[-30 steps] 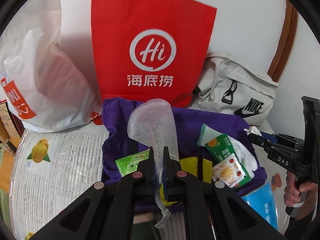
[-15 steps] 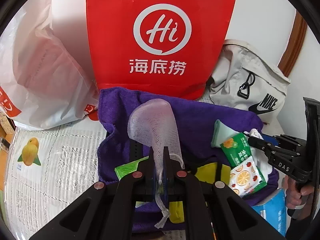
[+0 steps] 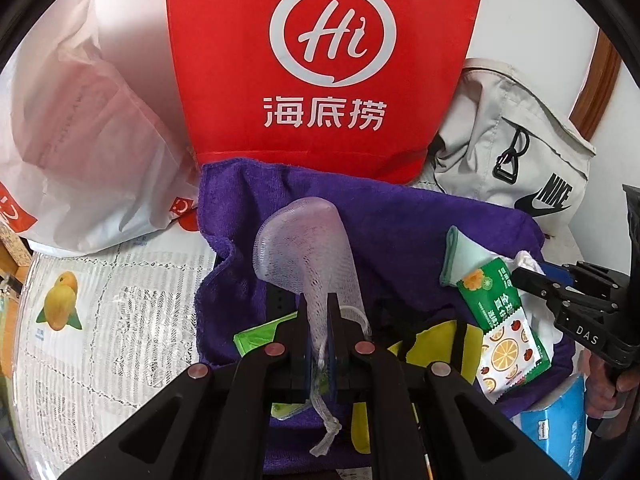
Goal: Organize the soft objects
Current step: 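Open both tools to drop the white cloth and mesh bag onto the towel, then move the right tool to the white foam sponge and grasp it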
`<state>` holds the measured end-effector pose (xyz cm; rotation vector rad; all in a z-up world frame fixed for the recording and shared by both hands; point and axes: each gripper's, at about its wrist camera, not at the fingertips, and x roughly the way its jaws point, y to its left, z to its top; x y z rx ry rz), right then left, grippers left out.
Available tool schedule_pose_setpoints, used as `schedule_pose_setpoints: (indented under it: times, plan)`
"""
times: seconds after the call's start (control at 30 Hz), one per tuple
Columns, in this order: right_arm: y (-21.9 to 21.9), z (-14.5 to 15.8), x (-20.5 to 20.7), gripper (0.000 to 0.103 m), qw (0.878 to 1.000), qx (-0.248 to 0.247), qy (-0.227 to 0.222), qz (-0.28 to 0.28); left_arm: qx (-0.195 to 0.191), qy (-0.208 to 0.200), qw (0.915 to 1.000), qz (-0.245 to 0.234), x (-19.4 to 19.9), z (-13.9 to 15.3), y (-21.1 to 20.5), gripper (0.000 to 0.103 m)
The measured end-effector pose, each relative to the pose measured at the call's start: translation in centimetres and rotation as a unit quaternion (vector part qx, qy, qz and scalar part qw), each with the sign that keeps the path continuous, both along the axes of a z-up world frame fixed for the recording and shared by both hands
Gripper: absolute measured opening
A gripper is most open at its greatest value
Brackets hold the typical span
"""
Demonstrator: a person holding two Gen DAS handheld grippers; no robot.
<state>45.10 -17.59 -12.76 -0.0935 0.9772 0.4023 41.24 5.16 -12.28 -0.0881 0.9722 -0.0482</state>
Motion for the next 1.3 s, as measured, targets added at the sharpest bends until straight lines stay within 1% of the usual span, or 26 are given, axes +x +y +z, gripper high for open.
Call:
schedule_pose_setpoints:
  times: [0.07, 0.1, 0.13, 0.17, 0.2, 0.23, 0.27, 0.3, 0.33, 0.4, 0.5, 0.57, 0.67, 0.73, 0.93, 1.07, 1.17, 1.3]
  plan:
    - [0.1, -0.1, -0.1, 0.033, 1.0, -0.001, 0.0, 0.006, 0.004, 0.002, 1.0, 0.001, 0.0, 0.0, 0.0, 0.008]
    - [0.2, -0.1, -0.2, 0.041, 1.0, -0.001, 0.001, 0.009, 0.006, 0.005, 1.0, 0.0, 0.1, -0.1, -0.1, 0.009]
    - [0.3, 0.0, -0.3, 0.045, 1.0, -0.001, -0.001, 0.01, 0.008, 0.008, 0.9999, -0.003, 0.1, -0.1, -0.1, 0.01]
    - [0.3, 0.1, -0.4, 0.045, 1.0, -0.002, -0.004, 0.011, 0.006, 0.008, 0.9999, -0.002, 0.1, -0.1, -0.1, 0.011]
    - [0.4, 0.2, -0.5, 0.046, 1.0, -0.002, -0.007, 0.013, 0.003, 0.009, 1.0, -0.001, 0.1, -0.1, 0.0, 0.016]
    - [0.5, 0.2, -0.6, 0.05, 1.0, -0.002, -0.007, 0.014, 0.002, 0.011, 0.9999, -0.002, 0.1, -0.1, 0.0, 0.021]
    - [0.5, 0.3, -0.6, 0.055, 1.0, -0.004, -0.008, 0.013, 0.001, 0.011, 0.9999, -0.003, 0.1, 0.0, 0.0, 0.029]
    - [0.6, 0.3, -0.7, 0.056, 1.0, -0.006, -0.011, 0.012, 0.001, 0.008, 1.0, -0.003, 0.0, 0.1, 0.0, 0.035]
    - [0.6, 0.4, -0.8, 0.058, 1.0, -0.008, -0.013, 0.012, 0.002, 0.003, 1.0, -0.002, -0.1, 0.4, 0.0, 0.038]
    - [0.5, 0.7, -1.0, 0.061, 1.0, -0.005, -0.012, 0.011, 0.004, -0.004, 1.0, -0.003, -0.4, 0.9, 0.0, 0.052]
    - [0.3, 1.1, -1.3, 0.062, 1.0, 0.01, -0.008, 0.008, 0.012, -0.013, 0.9998, -0.009, -0.8, 1.6, -0.4, 0.061]
    - [0.3, 1.5, -1.5, 0.065, 1.0, 0.01, -0.008, 0.004, 0.021, -0.018, 0.9996, -0.008, -1.2, 2.1, -0.5, 0.065]
    - [0.2, 2.2, -2.0, 0.073, 1.0, 0.009, -0.013, -0.003, 0.027, -0.025, 0.9993, -0.005, -1.8, 2.9, -0.5, 0.068]
    - [0.2, 2.9, -2.4, 0.075, 1.0, 0.012, -0.018, -0.005, 0.024, -0.03, 0.9993, -0.003, -2.2, 3.4, -0.3, 0.069]
    - [0.4, 4.9, -4.2, 0.075, 1.0, 0.009, -0.028, -0.004, 0.02, -0.048, 0.9986, 0.007, -4.1, 5.2, 0.1, 0.07]
    - [0.1, 6.9, -6.4, 0.075, 0.999, 0.011, -0.044, -0.002, 0.006, -0.062, 0.998, 0.01, -6.3, 6.4, 0.5, 0.07]
    - [-0.6, 7.9, -8.1, 0.075, 0.998, 0.02, -0.054, -0.003, 0.007, -0.074, 0.9972, 0.009, -8.3, 7.5, 0.3, 0.07]
    - [-2.2, 9.0, -11.2, 0.075, 0.997, 0.045, -0.06, -0.009, 0.002, -0.099, 0.995, 0.016, -11.4, 9.0, 0.3, 0.07]
